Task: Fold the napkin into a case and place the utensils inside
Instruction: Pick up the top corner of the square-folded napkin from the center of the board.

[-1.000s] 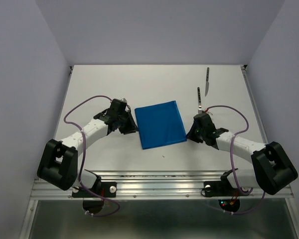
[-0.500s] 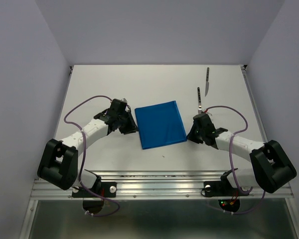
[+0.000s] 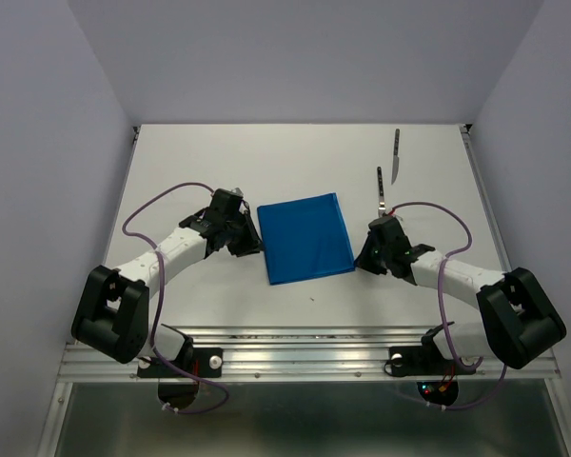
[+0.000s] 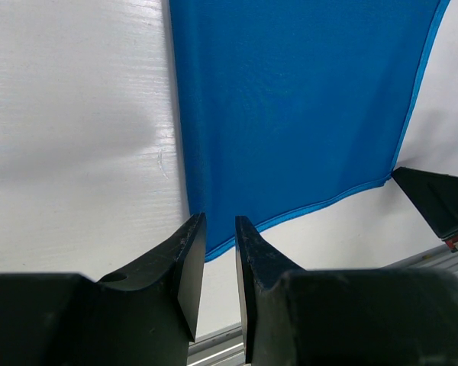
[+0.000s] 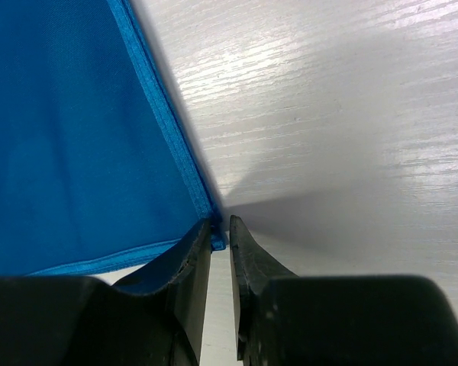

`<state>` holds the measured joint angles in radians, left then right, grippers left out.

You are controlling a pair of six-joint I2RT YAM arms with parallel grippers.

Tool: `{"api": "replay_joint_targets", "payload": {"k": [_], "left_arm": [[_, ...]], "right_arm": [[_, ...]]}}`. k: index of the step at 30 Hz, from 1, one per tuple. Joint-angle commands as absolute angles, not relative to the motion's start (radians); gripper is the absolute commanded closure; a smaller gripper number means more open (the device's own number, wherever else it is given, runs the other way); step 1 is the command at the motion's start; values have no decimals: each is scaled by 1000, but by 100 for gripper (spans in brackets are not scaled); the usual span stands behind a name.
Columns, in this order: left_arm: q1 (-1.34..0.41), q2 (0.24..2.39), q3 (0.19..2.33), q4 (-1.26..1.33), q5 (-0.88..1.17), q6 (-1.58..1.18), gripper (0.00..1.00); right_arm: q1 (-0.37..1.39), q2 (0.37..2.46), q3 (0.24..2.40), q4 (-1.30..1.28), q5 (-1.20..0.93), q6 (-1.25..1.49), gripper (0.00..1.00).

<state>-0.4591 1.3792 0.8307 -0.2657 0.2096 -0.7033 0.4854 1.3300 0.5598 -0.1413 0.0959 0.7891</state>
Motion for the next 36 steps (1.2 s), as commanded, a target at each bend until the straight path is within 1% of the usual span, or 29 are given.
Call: {"api": "replay_joint_targets", "payload": {"k": [1, 15, 27, 32, 36], "left_arm": [[-468, 1378, 834, -250, 218, -686, 66], [-468, 1385, 838, -249, 219, -683, 66], [-466, 1387, 831, -245, 219, -681, 66], [-466, 1388, 831, -244, 219, -681, 66], [-468, 1387, 830, -242, 219, -681, 66]], "right_arm": [[480, 1330, 591, -92, 72, 781, 78], [480, 1301, 594, -89, 66, 785, 77], [480, 1338, 591, -75, 40, 781, 78], [480, 1351, 594, -78, 38, 781, 75], [480, 1347, 591, -78, 48, 781, 75]]}}
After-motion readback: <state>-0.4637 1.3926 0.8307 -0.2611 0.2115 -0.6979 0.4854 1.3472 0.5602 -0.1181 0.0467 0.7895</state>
